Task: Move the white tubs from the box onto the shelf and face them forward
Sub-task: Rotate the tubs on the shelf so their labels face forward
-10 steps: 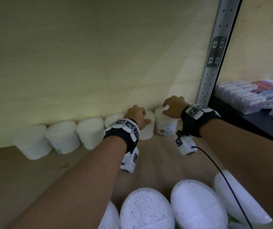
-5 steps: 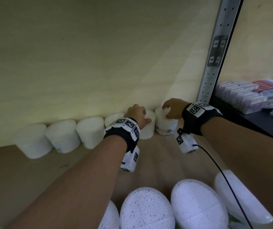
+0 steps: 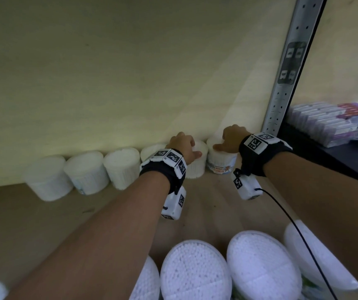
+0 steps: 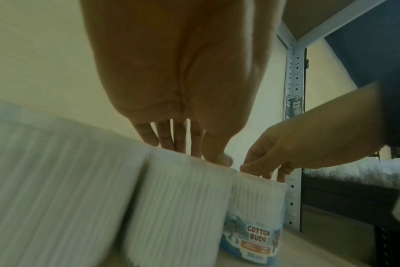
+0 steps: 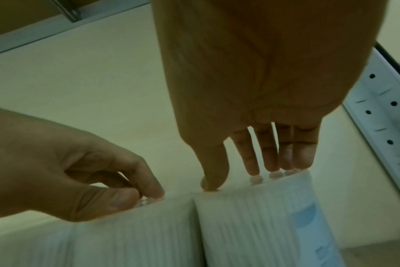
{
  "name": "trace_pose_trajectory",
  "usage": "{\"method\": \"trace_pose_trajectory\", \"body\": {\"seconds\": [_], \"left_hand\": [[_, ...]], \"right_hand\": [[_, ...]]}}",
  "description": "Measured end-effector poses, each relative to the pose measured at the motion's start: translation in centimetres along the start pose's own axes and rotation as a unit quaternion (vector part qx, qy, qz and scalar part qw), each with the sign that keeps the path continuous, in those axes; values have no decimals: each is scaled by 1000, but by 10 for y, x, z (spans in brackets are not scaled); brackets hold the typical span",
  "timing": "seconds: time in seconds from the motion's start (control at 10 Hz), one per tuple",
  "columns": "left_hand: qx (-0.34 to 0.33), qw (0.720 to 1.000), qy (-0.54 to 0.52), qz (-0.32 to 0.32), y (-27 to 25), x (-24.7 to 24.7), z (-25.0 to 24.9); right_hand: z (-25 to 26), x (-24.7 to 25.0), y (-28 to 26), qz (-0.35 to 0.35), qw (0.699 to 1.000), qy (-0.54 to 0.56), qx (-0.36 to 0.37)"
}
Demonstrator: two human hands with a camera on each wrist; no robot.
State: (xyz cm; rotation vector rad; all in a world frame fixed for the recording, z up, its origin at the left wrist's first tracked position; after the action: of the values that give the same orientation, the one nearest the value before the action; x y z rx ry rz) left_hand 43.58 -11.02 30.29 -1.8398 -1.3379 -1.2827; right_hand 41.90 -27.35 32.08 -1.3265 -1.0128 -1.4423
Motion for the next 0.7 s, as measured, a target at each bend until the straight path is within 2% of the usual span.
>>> {"method": "trace_pose_trajectory", "body": {"seconds": [0.4,0.7], "left_hand": [[-4,1000,3,0,0,1,0],[-6,1000,21,4,-1,2,-3]], "right_hand": [[0,7,2,27,999,6,46],[-7,3,7,10,997,16,75]]}}
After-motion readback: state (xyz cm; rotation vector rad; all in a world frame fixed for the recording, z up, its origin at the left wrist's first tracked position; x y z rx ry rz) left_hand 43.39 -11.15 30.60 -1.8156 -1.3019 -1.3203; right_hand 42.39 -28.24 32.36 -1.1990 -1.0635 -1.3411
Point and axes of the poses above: each hand's wrist, its own y-axis towards the middle knuckle, its own x-axis out of the back of the hand, z = x × y, the point moved 2 cm from there along y, towards the middle knuckle, and after that the axes turned 4 degrees about -z, right-handed, at the moved point
